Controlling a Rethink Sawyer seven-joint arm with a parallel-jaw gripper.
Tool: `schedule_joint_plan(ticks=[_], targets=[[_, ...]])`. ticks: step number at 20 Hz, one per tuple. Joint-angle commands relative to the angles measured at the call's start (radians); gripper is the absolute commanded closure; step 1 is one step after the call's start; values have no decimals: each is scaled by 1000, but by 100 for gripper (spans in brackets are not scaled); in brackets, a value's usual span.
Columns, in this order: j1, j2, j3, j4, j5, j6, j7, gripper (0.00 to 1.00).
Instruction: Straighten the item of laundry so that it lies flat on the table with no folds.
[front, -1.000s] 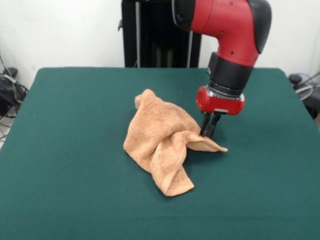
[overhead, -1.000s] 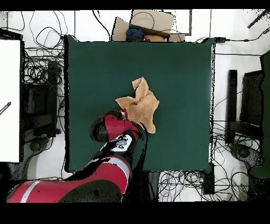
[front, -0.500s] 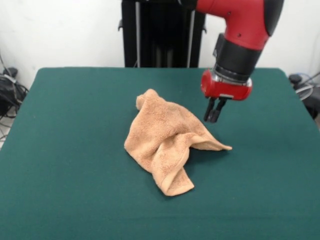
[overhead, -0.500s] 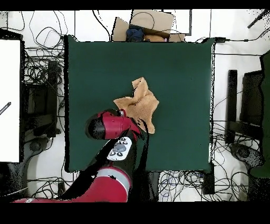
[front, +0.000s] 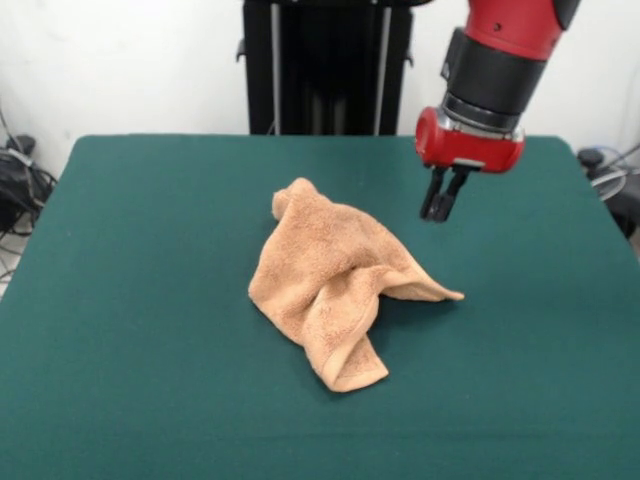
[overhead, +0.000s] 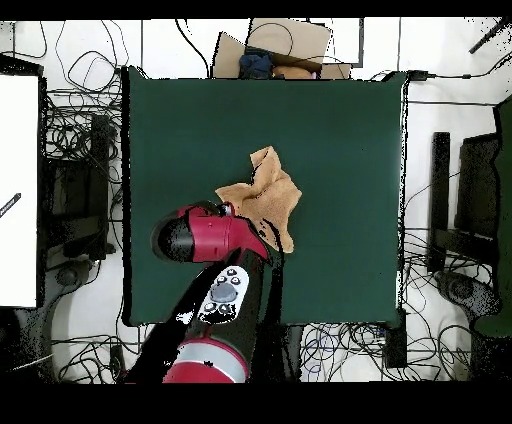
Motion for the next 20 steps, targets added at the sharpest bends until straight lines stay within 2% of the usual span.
schedule_joint_plan(ticks=[1,12,13,20], targets=[[-10,13,53,38,30,17,208,100],[13,25,32,32,25,13,216,100],[17,26,27,28,26,21,216,0],[25,29,16,24,26,24,219,0]])
